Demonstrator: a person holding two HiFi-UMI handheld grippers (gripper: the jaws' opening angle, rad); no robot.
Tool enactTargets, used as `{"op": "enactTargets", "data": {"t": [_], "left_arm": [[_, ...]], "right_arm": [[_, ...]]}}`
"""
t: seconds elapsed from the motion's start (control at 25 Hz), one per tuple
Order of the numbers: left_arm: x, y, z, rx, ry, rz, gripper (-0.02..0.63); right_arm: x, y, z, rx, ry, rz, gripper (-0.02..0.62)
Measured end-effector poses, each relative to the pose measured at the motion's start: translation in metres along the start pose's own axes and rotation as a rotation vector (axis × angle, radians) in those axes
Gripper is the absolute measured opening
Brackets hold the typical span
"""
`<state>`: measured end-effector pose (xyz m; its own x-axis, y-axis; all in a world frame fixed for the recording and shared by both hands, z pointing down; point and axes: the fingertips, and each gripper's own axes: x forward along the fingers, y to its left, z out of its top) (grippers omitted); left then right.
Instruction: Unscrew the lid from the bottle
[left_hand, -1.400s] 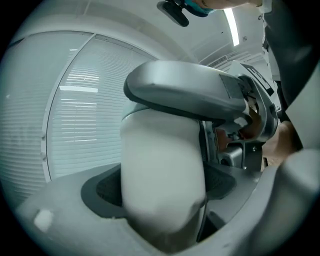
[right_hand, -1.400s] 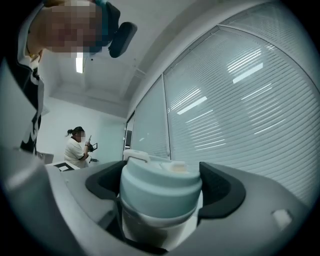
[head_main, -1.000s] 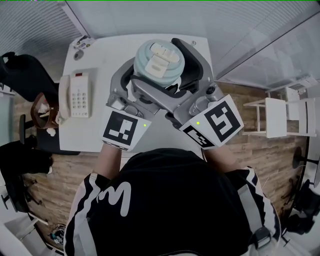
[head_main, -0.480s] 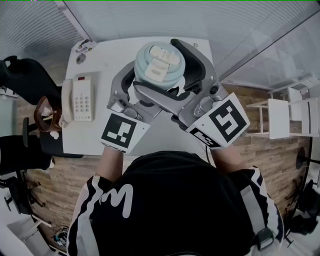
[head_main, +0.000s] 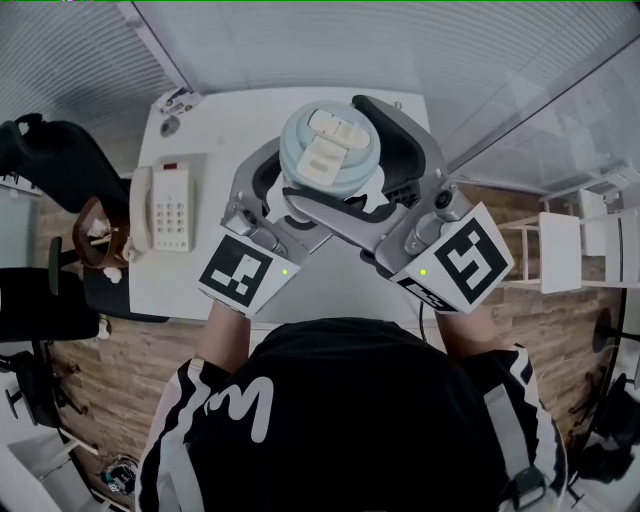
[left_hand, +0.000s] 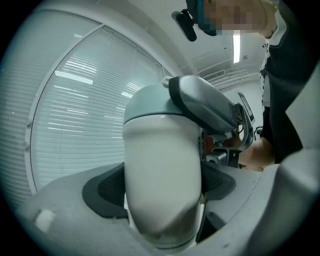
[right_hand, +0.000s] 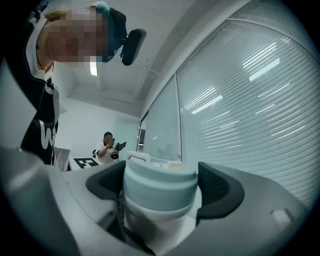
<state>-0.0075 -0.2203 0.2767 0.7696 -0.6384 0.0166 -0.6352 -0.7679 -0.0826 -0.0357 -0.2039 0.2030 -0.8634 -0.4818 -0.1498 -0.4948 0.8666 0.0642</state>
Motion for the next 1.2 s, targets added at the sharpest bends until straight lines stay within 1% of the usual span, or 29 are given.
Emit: {"op": "enactTargets", "data": {"t": [0.12,0.2,0.28,0.32,0.4,0.44,0.48,0.56,0.64,0.72,0.84,0.92,1.04,1.12,1.2], "left_arm": [[-0.001,0.0,0.004,-0.023,-0.02,-0.01,0.425],[-0.001,0.0,0.009,-0.057,-0.065,-0.017,0.425],[-0.001,-0.002,0.015,-0.091,-0.115,-0.019,0.425],[-0.002,-0.001,0.018,-0.091,-0.131,-0.015,0.425],[-0.005,0.002,0.023,-0.064,-0.145,0.003,0.426],[-0.007,0.004,0.024,-0.051,-0.149,0.014,0.426],[-0.008,0.004,0.025,-0.045,-0.156,0.025,0.426],[-0.012,0.001,0.028,-0.046,-0.18,0.035,0.426],[-0.012,-0.006,0.032,-0.037,-0.195,0.023,0.426],[-0.01,-0.01,0.033,-0.007,-0.169,0.012,0.426],[-0.008,-0.013,0.024,0.021,-0.101,-0.039,0.425],[-0.006,-0.018,0.023,-0.006,-0.099,-0.095,0.426],[-0.005,-0.027,0.023,-0.071,-0.101,-0.184,0.426],[-0.002,-0.034,0.021,-0.081,-0.076,-0.241,0.426],[0.0,-0.04,0.014,-0.064,-0.023,-0.29,0.428]], "right_arm": [[0.001,0.001,0.003,-0.016,-0.003,-0.006,0.446],[0.003,0.004,0.007,-0.033,0.0,-0.008,0.448],[0.007,0.01,0.014,-0.042,0.018,0.011,0.446],[0.008,0.012,0.017,-0.047,0.026,0.023,0.448],[0.01,0.013,0.023,-0.079,0.03,0.039,0.449],[0.011,0.013,0.024,-0.095,0.031,0.041,0.455],[0.012,0.013,0.025,-0.1,0.032,0.041,0.474],[0.01,0.013,0.025,-0.068,0.023,0.051,0.5],[0.005,0.013,0.024,-0.016,0.008,0.094,0.521],[0.005,0.015,0.021,0.0,0.023,0.138,0.518],[0.011,0.022,0.014,-0.013,0.079,0.208,0.518],[0.009,0.024,0.016,-0.01,0.057,0.249,0.518],[0.001,0.027,0.02,0.009,0.043,0.272,0.514],[-0.004,0.031,0.019,0.018,0.066,0.313,0.488],[-0.008,0.034,0.012,0.031,0.105,0.358,0.471]]}}
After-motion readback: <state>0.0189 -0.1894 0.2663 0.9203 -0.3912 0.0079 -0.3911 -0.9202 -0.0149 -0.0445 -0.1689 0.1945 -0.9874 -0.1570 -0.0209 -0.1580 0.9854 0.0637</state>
